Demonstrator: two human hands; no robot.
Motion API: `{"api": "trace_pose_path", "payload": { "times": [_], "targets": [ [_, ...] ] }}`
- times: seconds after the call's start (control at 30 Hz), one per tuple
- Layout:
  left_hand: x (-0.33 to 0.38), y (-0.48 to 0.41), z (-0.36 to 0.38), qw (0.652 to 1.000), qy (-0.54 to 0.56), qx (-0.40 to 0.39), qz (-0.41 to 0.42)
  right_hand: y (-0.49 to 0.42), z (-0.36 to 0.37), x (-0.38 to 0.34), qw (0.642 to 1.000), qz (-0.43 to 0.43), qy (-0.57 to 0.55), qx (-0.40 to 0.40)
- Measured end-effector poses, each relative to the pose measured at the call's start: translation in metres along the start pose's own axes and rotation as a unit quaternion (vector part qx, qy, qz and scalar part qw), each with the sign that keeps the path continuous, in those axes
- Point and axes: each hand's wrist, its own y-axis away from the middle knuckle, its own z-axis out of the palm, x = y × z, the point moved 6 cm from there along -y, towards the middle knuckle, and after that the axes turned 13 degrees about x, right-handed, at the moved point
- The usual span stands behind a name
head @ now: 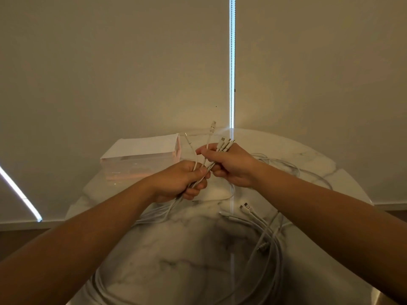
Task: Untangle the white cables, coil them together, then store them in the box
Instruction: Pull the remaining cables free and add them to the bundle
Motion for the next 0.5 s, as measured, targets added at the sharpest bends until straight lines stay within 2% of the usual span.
{"api": "trace_pose_path", "payload": {
  "times": [0.13, 0.3, 0.5],
  "targets": [
    [-0.002, -0.004, -0.006, 0.999, 0.034, 0.036, -0.002, -0.001, -0.01, -0.002, 1.0, 0.002, -0.025, 0.01],
    [-0.005, -0.006, -0.002, 0.998, 0.027, 0.059, -0.017, -0.001, -0.015, 0.004, 0.999, 0.033, -0.021, 0.023],
    [0.001, -0.002, -0.003, 0.995, -0.028, 0.088, 0.039, -0.001, -0.021, 0.004, 0.999, 0.024, -0.029, 0.034]
  ]
}}
